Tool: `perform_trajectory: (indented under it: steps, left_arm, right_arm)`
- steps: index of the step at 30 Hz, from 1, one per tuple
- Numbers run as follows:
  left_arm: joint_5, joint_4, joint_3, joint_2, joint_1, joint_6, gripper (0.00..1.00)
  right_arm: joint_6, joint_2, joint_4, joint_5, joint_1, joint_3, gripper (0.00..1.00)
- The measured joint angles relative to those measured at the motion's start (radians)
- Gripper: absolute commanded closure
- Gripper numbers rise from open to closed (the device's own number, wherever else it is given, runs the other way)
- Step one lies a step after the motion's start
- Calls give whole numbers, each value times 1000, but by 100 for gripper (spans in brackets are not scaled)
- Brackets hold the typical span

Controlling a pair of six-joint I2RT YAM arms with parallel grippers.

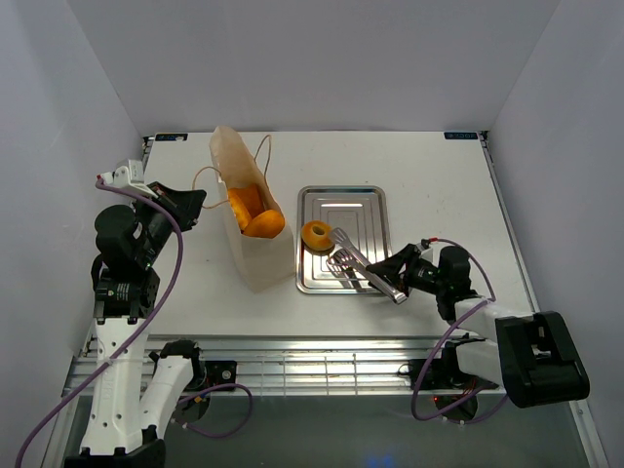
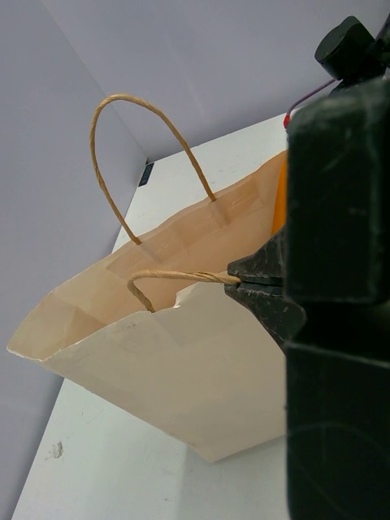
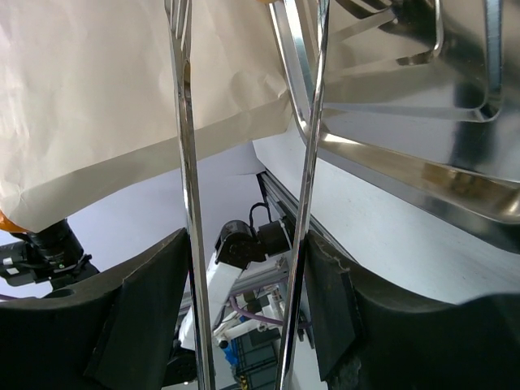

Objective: Place the fake bread into the paper bag

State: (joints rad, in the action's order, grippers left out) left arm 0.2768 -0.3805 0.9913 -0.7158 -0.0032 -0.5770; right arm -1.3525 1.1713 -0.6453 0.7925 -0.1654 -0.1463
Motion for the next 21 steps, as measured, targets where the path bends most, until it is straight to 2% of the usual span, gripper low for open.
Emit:
perform_trajectory:
  steps: [21]
  left_arm:
    - [0, -1, 0, 6, 0, 0, 100]
  right_arm:
    - [-31, 75, -40, -73, -120, -49, 39]
